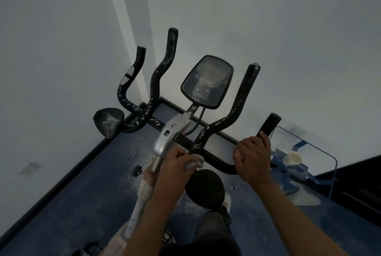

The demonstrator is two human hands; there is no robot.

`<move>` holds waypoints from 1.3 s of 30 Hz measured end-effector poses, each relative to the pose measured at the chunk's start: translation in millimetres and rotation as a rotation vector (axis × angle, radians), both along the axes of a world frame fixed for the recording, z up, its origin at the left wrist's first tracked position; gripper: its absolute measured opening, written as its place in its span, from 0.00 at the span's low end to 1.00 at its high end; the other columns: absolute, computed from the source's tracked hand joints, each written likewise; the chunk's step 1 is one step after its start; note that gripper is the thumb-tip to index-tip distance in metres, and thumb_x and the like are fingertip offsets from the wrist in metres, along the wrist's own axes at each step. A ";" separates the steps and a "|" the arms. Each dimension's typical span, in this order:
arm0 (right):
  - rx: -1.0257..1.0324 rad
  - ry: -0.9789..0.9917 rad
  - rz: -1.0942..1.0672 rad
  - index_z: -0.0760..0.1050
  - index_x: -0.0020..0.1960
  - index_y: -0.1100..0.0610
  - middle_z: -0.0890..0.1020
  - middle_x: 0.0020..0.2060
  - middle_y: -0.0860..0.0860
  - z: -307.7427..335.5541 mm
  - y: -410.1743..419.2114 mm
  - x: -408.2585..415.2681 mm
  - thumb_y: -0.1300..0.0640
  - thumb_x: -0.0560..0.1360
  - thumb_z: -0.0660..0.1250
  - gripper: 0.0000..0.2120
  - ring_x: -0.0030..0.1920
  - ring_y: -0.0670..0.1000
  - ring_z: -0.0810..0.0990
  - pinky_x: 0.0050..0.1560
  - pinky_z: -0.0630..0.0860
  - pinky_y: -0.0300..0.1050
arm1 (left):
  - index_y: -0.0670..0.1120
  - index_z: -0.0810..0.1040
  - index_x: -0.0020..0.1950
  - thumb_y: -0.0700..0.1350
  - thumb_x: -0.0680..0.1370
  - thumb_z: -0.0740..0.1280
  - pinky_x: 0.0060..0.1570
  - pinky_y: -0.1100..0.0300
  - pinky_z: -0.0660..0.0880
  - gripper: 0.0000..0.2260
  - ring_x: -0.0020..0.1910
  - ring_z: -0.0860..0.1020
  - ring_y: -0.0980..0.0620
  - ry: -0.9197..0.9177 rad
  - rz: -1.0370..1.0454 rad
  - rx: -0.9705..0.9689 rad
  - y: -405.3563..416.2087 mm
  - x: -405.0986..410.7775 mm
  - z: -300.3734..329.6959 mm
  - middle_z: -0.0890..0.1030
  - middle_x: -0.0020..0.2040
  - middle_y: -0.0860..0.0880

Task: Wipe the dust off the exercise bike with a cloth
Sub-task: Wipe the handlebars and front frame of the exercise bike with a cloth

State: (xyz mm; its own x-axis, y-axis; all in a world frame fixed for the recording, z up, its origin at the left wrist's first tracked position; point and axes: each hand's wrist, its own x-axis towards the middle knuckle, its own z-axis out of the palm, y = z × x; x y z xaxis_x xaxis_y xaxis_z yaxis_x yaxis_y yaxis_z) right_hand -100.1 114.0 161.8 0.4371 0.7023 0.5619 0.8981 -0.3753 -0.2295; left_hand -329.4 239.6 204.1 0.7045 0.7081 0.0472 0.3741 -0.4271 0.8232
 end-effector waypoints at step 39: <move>0.000 -0.004 0.000 0.78 0.35 0.57 0.80 0.35 0.51 -1.9 0.8 0.6 0.55 0.75 0.61 0.13 0.42 0.55 0.77 0.69 0.67 0.62 | 0.53 0.83 0.52 0.45 0.78 0.72 0.55 0.66 0.78 0.04 0.54 0.80 0.61 -0.043 0.016 -0.010 3.9 18.8 -11.6 0.77 0.54 0.57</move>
